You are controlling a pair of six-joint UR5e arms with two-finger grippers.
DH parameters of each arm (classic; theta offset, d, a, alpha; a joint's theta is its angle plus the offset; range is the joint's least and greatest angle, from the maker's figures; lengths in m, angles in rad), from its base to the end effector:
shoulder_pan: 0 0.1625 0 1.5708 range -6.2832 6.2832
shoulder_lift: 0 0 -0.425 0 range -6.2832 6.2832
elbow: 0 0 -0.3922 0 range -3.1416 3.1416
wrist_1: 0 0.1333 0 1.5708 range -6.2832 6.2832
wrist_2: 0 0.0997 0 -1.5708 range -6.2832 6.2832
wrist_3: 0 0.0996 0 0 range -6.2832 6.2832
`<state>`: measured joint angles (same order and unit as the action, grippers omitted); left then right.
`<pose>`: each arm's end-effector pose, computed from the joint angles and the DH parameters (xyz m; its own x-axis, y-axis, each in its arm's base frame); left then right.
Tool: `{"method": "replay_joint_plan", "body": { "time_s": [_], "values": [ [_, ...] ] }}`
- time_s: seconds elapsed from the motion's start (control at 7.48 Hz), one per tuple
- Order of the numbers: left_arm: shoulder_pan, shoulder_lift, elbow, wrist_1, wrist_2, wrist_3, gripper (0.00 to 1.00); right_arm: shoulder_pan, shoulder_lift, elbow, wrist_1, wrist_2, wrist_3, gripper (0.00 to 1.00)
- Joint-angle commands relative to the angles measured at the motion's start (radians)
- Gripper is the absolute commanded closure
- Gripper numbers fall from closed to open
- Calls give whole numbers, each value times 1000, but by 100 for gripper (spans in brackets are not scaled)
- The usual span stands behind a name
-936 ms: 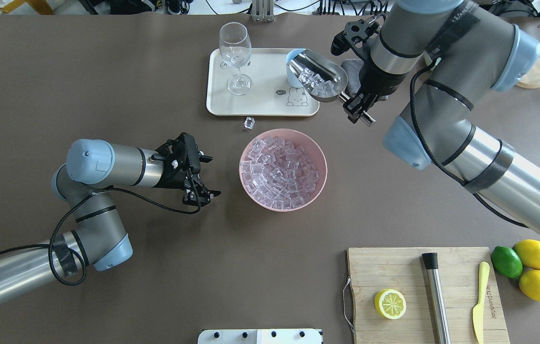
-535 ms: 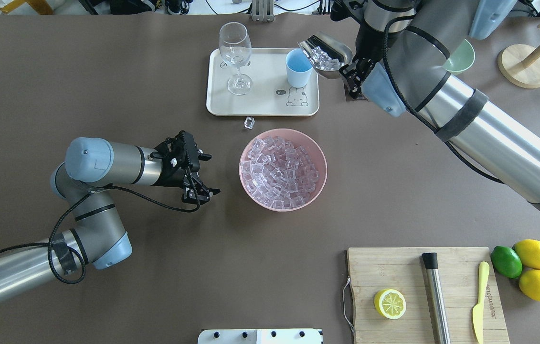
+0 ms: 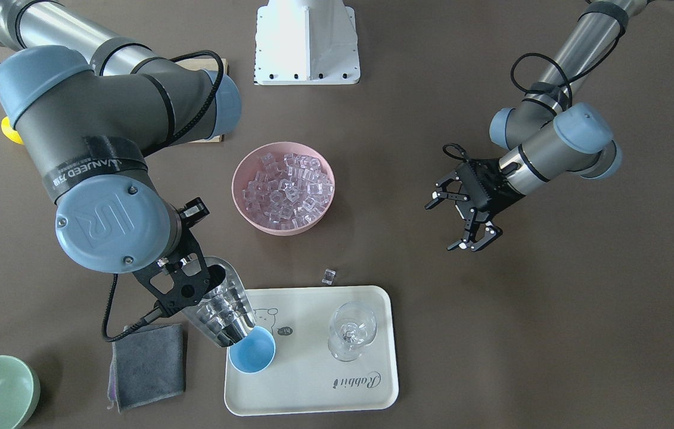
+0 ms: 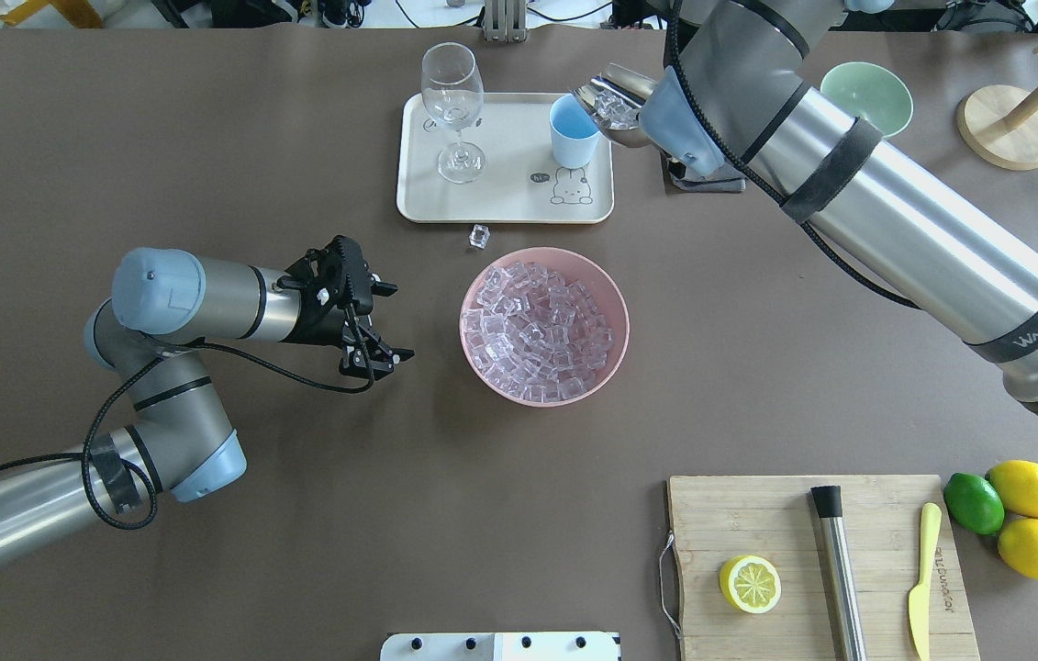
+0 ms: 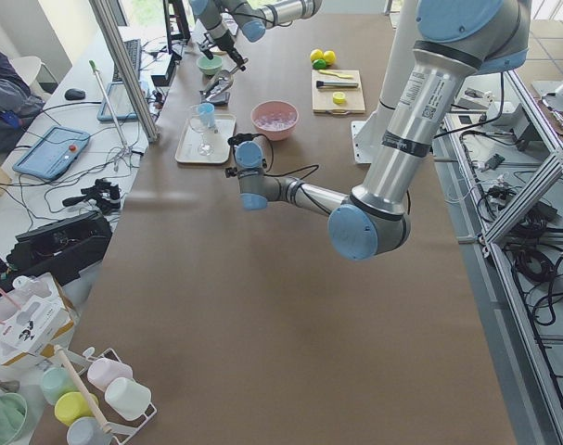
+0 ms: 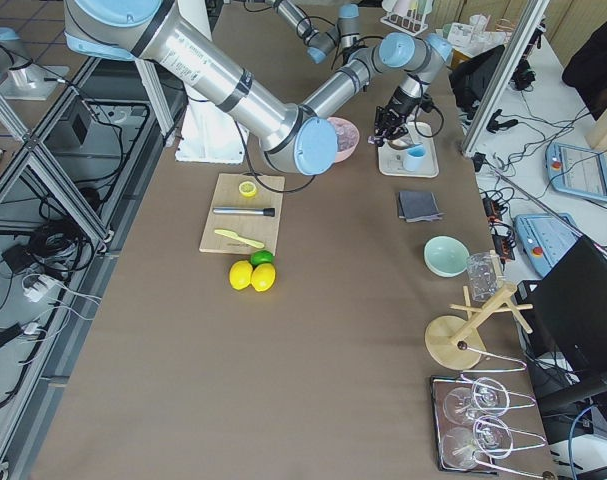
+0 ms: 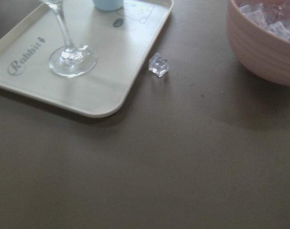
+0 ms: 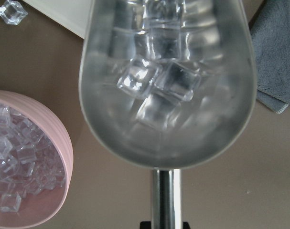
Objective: Put ice in cup with scoop
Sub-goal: 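Tip the scoop over the blue cup to pour the ice in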
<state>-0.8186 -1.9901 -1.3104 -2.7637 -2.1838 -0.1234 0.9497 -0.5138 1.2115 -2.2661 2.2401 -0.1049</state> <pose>0.3964 -0.5349 0.4090 0.2302 0.9420 -0.2442 -0.1210 0.2767 0.9533 -0.3903 -0.6683 0.1973 0.5725 -0.5402 0.6168 0.6454 0.7609 0.0673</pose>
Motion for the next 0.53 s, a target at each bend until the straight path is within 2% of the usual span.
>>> {"method": "replay_joint_plan", "body": {
  "time_s": [0.0,0.13,0.4],
  "values": [
    [-189,69,-4,146,-158,45,2,3,75,-142,-13,-26,-57,100],
    [-288,94,-4,282,-233,109,2,4,99,-183,-13,-28,-67,100],
    [-397,126,-7,401,-245,125,2,6,158,-277,-13,-36,-90,100]
  ]
}}
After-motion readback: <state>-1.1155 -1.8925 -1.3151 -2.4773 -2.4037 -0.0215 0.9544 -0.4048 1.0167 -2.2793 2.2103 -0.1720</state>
